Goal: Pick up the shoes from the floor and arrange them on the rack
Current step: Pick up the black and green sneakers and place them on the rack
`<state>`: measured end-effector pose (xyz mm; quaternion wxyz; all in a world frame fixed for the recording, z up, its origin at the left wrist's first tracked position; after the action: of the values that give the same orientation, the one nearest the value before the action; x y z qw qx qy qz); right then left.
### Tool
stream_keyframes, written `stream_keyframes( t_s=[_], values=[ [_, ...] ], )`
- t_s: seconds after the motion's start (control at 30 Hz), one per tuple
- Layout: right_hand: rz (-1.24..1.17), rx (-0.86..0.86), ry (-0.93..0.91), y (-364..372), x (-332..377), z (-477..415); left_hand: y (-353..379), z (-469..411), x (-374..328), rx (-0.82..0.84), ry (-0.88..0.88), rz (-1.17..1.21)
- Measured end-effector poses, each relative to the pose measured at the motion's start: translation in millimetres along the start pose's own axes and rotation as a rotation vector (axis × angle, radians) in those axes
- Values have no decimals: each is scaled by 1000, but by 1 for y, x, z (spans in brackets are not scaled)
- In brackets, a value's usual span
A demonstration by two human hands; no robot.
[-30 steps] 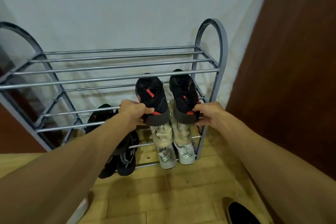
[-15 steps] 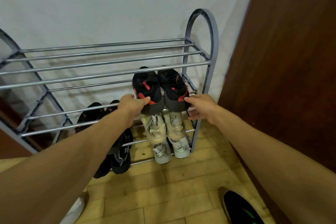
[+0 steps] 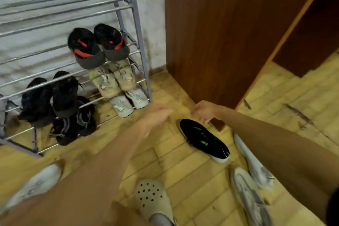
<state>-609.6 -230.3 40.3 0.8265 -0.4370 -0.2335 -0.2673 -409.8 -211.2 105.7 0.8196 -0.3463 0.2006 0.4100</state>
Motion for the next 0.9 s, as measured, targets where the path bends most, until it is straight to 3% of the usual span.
stream_keyframes(
  t_s=[0.17, 0.3, 0.4, 0.53, 0.67, 0.9],
  values=[
    [-28, -34, 205, 42, -97, 22, 56, 1, 41, 41, 11, -240],
    [50, -154, 362, 72, -151, 26, 69, -6, 60, 81, -24, -347],
    [-40, -206, 410, 101, -184, 13, 70, -14, 63, 114, -31, -446],
    [-9, -278, 433, 122, -192, 9, 68, -29, 56, 78, -43, -413],
    [-76, -185, 460, 136, -198, -2, 73, -36, 53, 95, -61, -381],
    [-576, -181, 531, 149, -180, -1, 66, -39, 66, 89, -100, -415]
  ],
)
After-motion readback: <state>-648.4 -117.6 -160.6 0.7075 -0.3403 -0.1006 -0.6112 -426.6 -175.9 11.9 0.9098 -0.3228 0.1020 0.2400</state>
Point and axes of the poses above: each hand's wrist, its own z-axis away from the middle knuckle, its own y-axis out of the palm, x = y × z, the point moved 3 cm from there along -z, towards the middle knuckle, and after that the axes turned 14 degrees about -y, right-handed, at the moved point
